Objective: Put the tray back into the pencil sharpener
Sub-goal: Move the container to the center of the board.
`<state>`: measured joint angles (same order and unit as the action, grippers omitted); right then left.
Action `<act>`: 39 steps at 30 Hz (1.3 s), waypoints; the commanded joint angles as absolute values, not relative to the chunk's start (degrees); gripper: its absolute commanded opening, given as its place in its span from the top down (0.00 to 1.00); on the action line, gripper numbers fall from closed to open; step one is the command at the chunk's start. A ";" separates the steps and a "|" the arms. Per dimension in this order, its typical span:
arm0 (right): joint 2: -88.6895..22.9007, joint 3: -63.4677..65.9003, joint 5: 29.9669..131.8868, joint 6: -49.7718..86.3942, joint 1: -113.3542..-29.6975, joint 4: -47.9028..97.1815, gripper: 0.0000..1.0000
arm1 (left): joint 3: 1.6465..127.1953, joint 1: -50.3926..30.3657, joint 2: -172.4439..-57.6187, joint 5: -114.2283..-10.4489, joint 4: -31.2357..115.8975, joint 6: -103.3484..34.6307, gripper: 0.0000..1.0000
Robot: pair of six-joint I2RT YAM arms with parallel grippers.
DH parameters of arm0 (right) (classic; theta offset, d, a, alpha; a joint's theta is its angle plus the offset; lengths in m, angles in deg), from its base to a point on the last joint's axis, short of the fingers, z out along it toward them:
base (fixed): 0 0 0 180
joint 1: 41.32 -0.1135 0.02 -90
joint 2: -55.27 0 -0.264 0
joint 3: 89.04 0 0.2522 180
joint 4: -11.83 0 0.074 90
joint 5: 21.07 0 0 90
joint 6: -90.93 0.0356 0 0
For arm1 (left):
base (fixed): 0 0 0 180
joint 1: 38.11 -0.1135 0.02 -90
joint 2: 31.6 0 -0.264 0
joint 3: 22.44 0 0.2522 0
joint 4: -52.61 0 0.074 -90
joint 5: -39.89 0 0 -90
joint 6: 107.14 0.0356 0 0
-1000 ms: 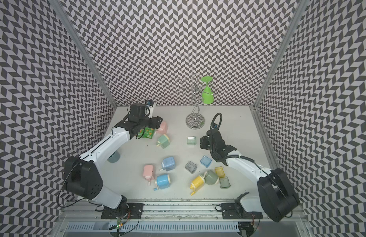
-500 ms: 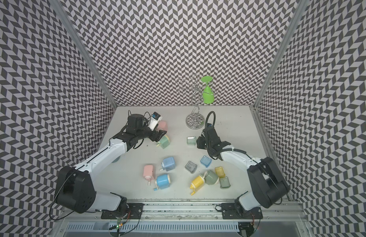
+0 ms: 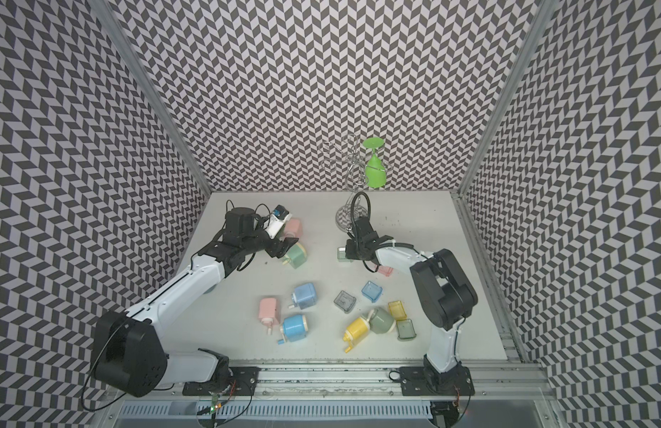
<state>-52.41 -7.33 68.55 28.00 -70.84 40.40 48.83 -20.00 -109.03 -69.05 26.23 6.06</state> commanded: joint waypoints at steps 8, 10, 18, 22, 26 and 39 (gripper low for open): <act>-56.71 -3.88 64.73 27.78 -71.96 42.29 0.83 | 48.79 -19.92 -109.10 -69.84 24.90 5.99 0.24; -56.72 -3.75 64.23 27.55 -71.91 42.79 0.90 | 48.95 -19.92 -109.46 -70.04 24.44 6.30 0.25; -53.54 -5.93 62.13 25.87 -73.03 45.76 0.93 | 50.60 -19.76 -110.92 -71.96 19.61 10.76 0.25; -51.50 -8.36 59.00 25.45 -75.28 48.24 0.94 | 51.45 -18.26 -112.50 -70.75 17.23 12.47 0.24; -51.06 -10.53 58.09 26.52 -76.57 48.24 0.92 | 53.38 -16.82 -115.79 -65.47 14.74 12.88 0.23; -43.70 -12.25 59.29 27.76 -76.55 43.87 0.64 | 62.57 -16.69 -125.46 -63.53 5.78 12.99 0.21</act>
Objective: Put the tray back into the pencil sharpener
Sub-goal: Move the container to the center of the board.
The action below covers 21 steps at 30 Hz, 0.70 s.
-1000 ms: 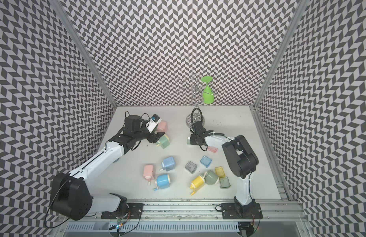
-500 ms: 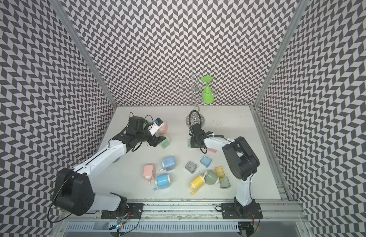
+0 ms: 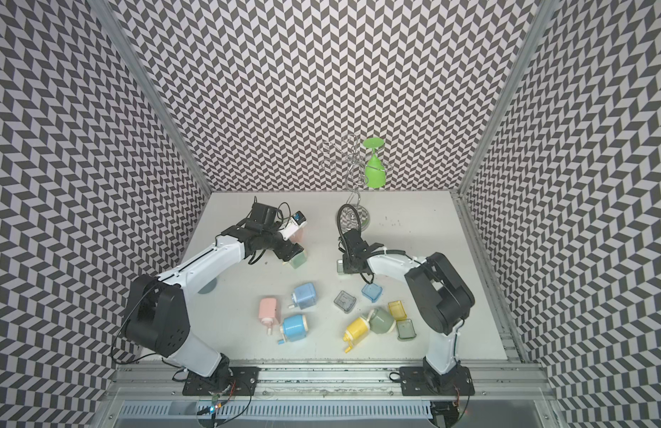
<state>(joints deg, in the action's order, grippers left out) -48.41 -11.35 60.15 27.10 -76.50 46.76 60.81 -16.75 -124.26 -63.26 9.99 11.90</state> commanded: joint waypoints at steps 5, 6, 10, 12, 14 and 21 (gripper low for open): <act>-38.80 -15.54 59.08 28.35 -76.31 41.65 0.62 | 63.43 -16.71 -126.97 -64.47 4.65 13.34 0.19; -38.03 -16.20 59.05 28.43 -76.25 41.27 0.62 | 63.61 -16.69 -127.54 -63.75 4.59 13.34 0.19; -35.49 -18.76 59.71 29.26 -75.91 40.24 0.63 | 64.69 -16.73 -129.99 -63.11 3.78 13.95 0.21; -33.59 -20.79 60.73 30.27 -75.21 38.43 0.63 | 64.79 -16.68 -131.03 -63.11 3.69 14.61 0.24; -31.49 -23.16 62.05 31.64 -74.24 36.20 0.63 | 64.53 -16.73 -131.77 -62.49 3.87 15.31 0.26; -29.02 -25.48 63.30 32.39 -72.59 35.08 0.65 | 63.86 -16.78 -133.24 -62.21 4.50 17.08 0.37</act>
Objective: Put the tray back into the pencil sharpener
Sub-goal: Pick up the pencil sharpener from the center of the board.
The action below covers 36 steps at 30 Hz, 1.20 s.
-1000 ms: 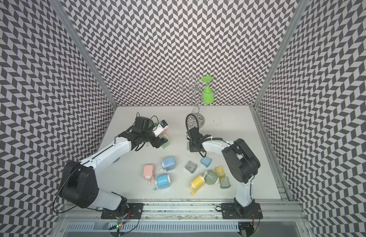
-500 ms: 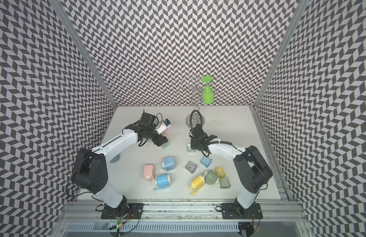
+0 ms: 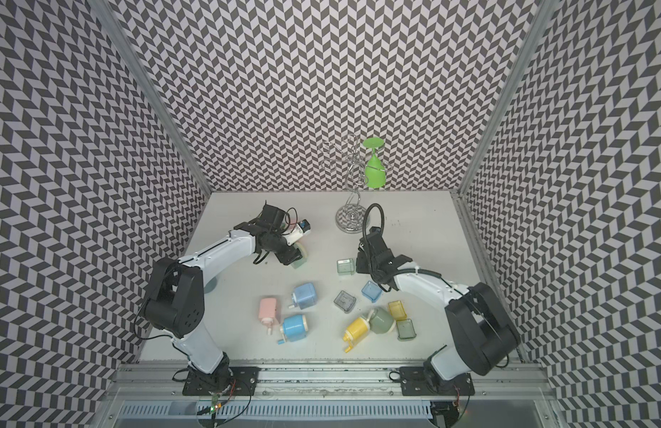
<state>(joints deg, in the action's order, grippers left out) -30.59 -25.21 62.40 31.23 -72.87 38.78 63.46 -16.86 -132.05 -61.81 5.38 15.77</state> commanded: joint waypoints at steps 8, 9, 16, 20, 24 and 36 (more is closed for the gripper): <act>-28.63 -26.19 63.84 32.50 -72.29 35.13 0.66 | 61.57 -16.78 -132.24 -62.02 5.54 17.98 0.35; -28.65 -26.23 63.95 32.48 -72.32 35.14 0.66 | 61.61 -16.82 -132.25 -61.90 5.54 18.11 0.33; -28.24 -26.41 63.93 32.33 -72.26 35.37 0.66 | 62.42 -17.40 -134.01 -61.88 5.19 18.36 0.33; -28.09 -26.36 63.92 32.13 -72.03 35.63 0.66 | 62.25 -17.49 -134.54 -62.68 5.10 18.73 0.34; -28.04 -26.20 64.17 32.14 -72.00 35.61 0.66 | 62.38 -17.48 -134.95 -62.19 5.41 18.69 0.38; -28.23 -25.35 65.05 31.10 -71.49 35.80 0.66 | 60.63 -16.55 -131.35 -66.23 6.68 26.34 0.56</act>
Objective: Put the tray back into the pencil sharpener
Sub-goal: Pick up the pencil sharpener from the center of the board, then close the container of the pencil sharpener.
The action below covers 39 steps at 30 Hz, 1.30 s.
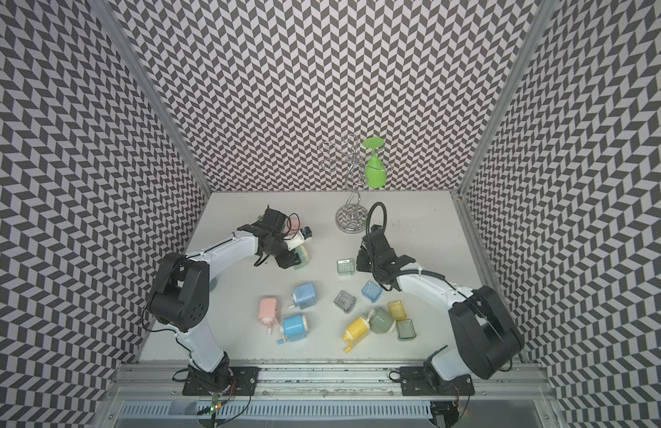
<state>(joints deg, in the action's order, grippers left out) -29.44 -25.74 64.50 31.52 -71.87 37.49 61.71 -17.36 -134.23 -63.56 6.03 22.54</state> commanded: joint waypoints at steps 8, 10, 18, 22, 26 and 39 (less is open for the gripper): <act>-29.77 -25.53 68.96 31.33 -71.14 33.83 0.66 | 60.68 -12.99 -127.90 -72.03 7.08 36.97 0.56; -30.30 -25.53 69.99 31.51 -71.03 33.53 0.66 | 61.80 -12.07 -128.26 -73.71 5.96 39.24 0.56; -33.33 -25.09 72.31 31.90 -70.79 32.18 0.66 | 65.93 -7.26 -133.43 -73.51 3.58 40.00 0.56; -35.40 -24.66 74.36 31.86 -70.70 31.45 0.66 | 66.55 -6.02 -135.62 -72.06 4.70 37.87 0.55; -36.77 -24.69 75.62 31.97 -70.68 30.62 0.65 | 67.34 -5.78 -137.24 -71.49 5.59 35.86 0.55; -41.64 -23.21 77.90 31.69 -70.64 28.50 0.66 | 69.93 -4.76 -140.73 -70.15 5.19 33.35 0.54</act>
<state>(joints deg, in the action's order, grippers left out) -40.52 -24.95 77.18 31.58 -71.02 31.79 68.05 -5.47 -139.83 -70.08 4.81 34.17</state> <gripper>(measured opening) 0.339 0.580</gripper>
